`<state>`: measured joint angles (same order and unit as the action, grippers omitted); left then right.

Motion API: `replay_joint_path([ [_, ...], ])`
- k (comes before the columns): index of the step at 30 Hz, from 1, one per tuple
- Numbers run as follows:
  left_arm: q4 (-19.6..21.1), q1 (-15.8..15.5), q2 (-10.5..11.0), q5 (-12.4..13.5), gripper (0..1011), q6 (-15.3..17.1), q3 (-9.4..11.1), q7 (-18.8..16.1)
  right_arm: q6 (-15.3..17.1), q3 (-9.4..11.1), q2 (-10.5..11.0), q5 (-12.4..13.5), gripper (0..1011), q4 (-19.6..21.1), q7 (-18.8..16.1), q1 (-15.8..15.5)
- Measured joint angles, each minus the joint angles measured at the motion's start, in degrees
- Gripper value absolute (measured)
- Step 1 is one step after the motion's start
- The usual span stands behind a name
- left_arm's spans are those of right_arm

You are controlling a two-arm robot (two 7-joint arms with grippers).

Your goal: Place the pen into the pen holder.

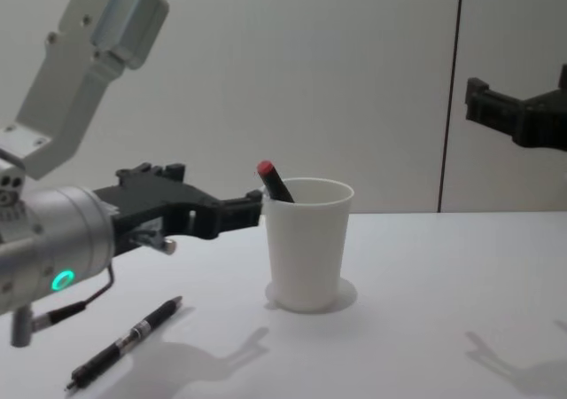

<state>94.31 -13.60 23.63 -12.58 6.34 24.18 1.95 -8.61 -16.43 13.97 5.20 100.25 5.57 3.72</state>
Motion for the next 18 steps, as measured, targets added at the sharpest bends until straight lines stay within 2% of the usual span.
replay_joint_path([
  [10,0.7,-0.1,2.0,-2.2,1004,6.0,-2.1,0.5,0.1,0.0,0.1,0.0,1002,0.2,0.2,-0.2],
  [18,1.4,0.1,3.8,-5.4,1004,11.3,-4.0,2.0,0.2,0.0,0.1,0.0,1002,0.3,0.2,-0.3],
])
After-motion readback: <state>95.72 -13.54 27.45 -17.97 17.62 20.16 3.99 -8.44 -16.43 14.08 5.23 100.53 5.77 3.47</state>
